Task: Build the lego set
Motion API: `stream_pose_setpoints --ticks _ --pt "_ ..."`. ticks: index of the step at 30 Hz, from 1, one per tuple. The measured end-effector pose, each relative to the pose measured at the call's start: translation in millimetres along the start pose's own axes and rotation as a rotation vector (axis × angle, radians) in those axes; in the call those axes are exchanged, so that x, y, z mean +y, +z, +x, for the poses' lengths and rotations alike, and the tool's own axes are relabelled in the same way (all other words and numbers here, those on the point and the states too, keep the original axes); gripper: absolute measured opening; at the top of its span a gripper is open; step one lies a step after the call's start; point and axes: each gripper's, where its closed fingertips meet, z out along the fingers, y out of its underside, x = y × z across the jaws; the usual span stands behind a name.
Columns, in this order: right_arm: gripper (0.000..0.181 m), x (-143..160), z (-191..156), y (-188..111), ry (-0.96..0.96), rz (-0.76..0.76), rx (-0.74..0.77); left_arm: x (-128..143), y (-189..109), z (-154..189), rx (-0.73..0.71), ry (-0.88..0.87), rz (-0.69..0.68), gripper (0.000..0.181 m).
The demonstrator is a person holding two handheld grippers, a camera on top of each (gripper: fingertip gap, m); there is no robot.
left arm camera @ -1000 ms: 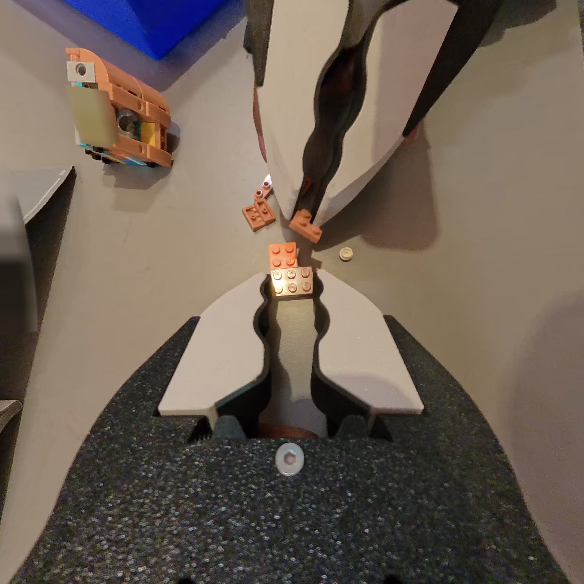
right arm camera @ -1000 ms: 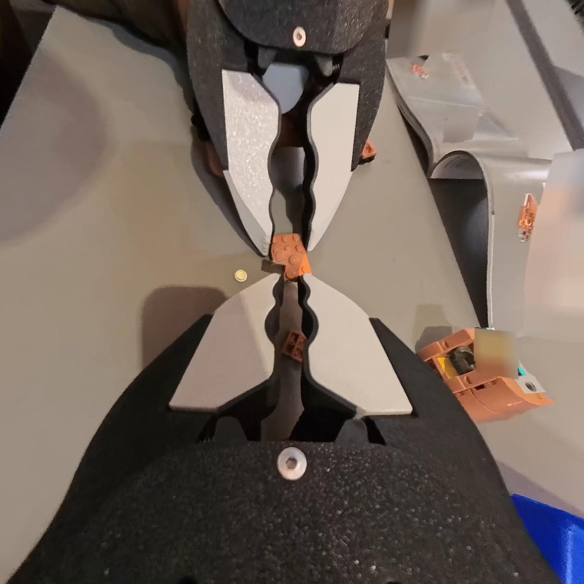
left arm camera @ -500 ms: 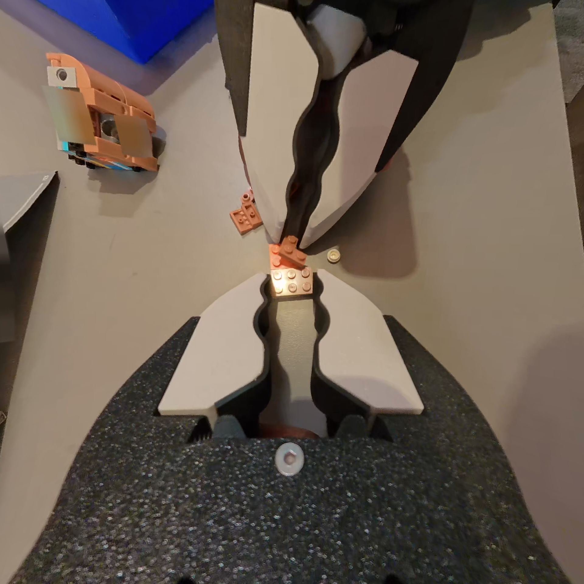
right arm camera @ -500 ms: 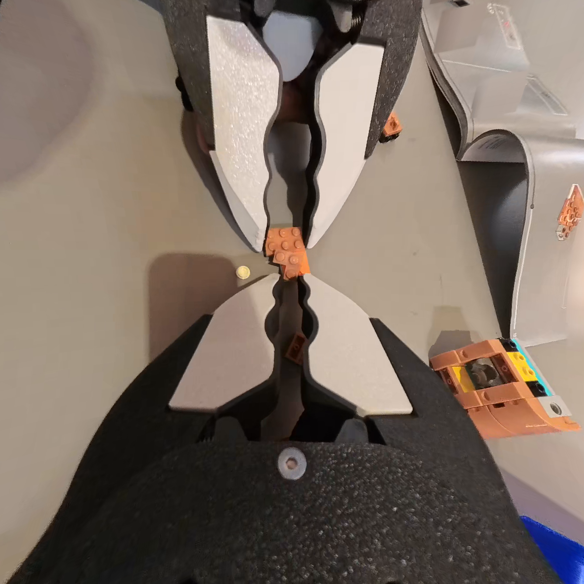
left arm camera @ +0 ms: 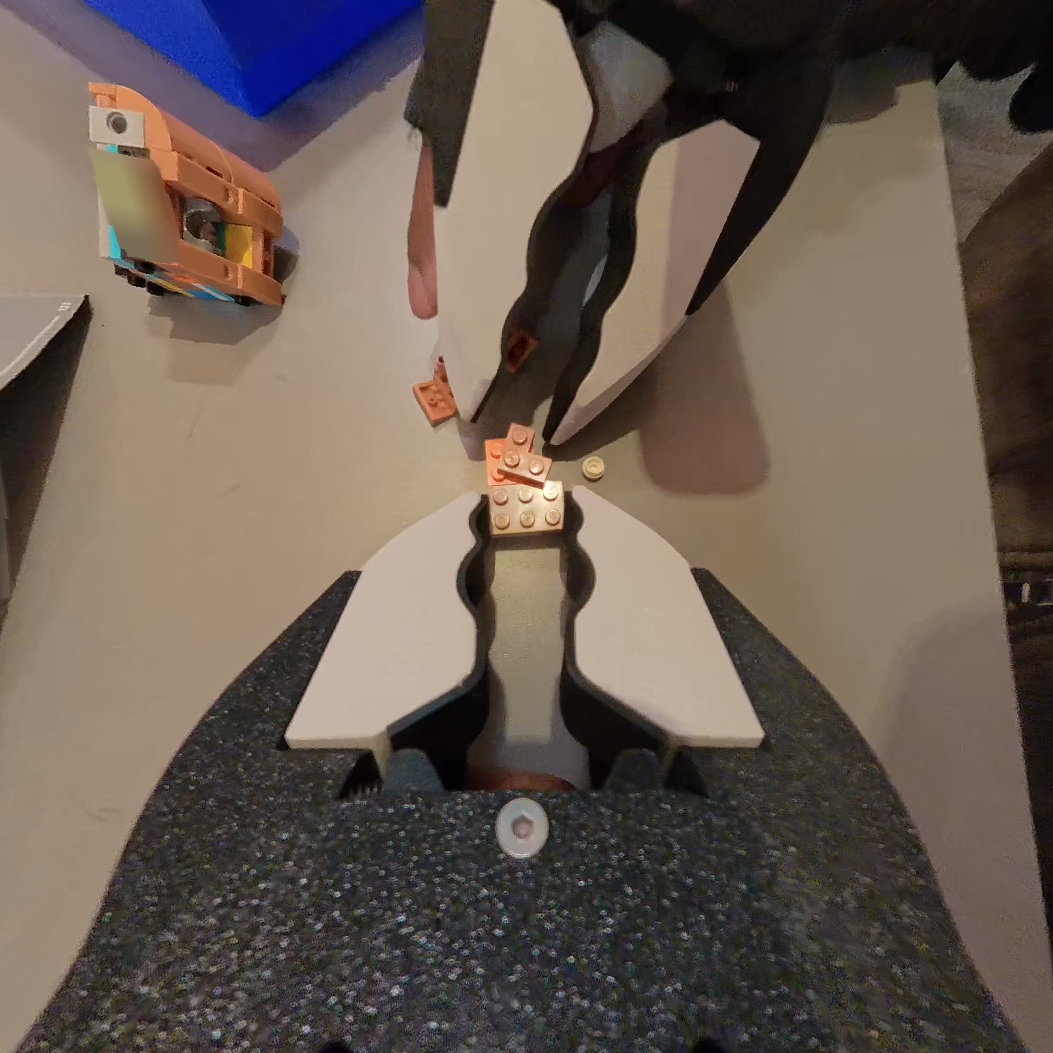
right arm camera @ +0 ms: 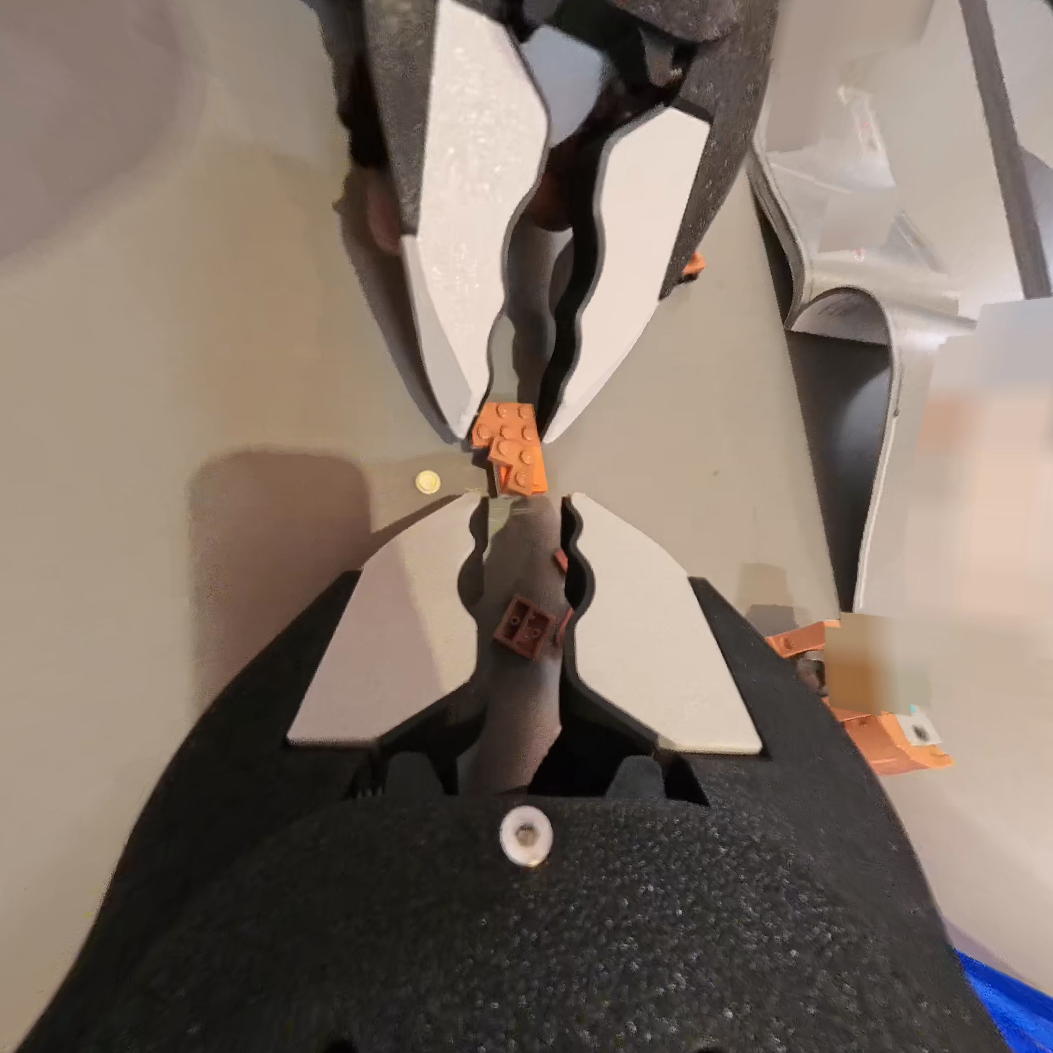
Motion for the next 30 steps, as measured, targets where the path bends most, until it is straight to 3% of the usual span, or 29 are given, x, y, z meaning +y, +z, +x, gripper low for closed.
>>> stream_pose_setpoints --ticks 6,16,22,30 --pt "0.034 -16 10 -12 -0.255 0.118 0.121 -10 -13 2 0.059 -0.038 0.054 0.025" --pt "0.034 -41 2 -12 -0.512 0.235 0.173 -20 -26 12 0.127 -0.022 0.084 0.025" --pt "0.016 -49 4 -10 -0.565 0.259 0.241 -29 -33 18 0.203 -0.073 0.147 0.025" --pt "0.015 -58 2 -17 -0.454 0.347 0.194 -35 -40 25 0.338 -0.174 0.234 0.025"
